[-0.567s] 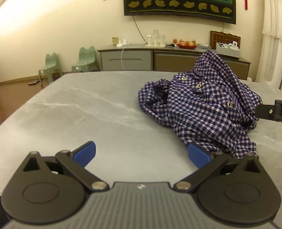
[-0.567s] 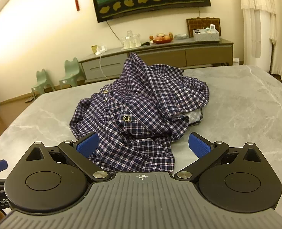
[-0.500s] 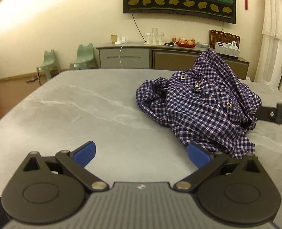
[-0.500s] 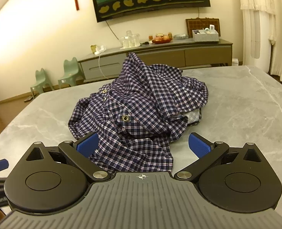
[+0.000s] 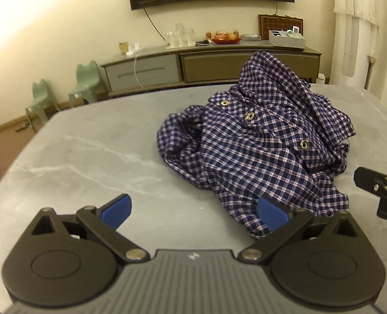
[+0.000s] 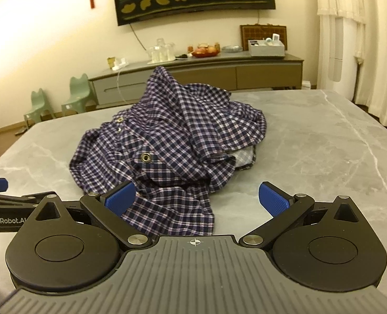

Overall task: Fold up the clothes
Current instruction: 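Move both grippers toward the crumpled checked shirt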

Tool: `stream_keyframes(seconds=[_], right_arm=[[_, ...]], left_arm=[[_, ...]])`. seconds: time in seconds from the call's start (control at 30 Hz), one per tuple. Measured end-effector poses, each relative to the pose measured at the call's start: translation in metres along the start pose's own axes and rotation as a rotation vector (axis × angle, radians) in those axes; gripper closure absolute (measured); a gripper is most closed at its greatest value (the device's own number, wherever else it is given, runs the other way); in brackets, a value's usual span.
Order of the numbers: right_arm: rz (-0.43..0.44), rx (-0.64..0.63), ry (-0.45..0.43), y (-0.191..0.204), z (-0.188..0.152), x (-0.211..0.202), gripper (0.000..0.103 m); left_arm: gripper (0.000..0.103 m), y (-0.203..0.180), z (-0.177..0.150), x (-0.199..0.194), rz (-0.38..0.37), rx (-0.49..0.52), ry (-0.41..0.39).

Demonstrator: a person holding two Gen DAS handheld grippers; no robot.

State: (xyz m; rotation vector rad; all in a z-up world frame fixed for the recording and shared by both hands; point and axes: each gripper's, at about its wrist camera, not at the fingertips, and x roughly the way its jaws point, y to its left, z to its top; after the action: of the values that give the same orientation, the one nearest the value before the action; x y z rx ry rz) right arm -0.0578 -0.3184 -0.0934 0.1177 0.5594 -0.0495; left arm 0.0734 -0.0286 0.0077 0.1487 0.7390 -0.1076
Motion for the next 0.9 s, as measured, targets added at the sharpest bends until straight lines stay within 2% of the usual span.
stream_keyframes(seconds=[0.13,0.3,0.5,0.73,0.87,0.9], right_arm=[[-0.004,-0.014,0.011,0.002,-0.003,0.003,0.002],[0.019,-0.018,0.016,0.005,-0.003,0.007,0.003],[0.019,-0.028,0.026,0.01,-0.005,0.014,0.005],[0.017,-0.053,0.046,0.015,-0.011,0.019,0.009],[0.017,-0.055,0.051,0.014,-0.013,0.02,0.013],[0.02,-0.055,0.05,0.013,-0.013,0.019,0.018]], left_arm=[[0.0,0.004,-0.012,0.013,-0.04,-0.031,0.011],[0.0,0.015,-0.023,0.023,-0.059,-0.062,0.04],[0.0,0.026,-0.027,0.023,-0.068,-0.095,0.033],[0.008,0.032,-0.028,0.021,-0.08,-0.133,0.035],[0.019,0.034,-0.03,0.018,-0.082,-0.139,0.033],[0.022,0.034,-0.03,0.018,-0.082,-0.14,0.033]])
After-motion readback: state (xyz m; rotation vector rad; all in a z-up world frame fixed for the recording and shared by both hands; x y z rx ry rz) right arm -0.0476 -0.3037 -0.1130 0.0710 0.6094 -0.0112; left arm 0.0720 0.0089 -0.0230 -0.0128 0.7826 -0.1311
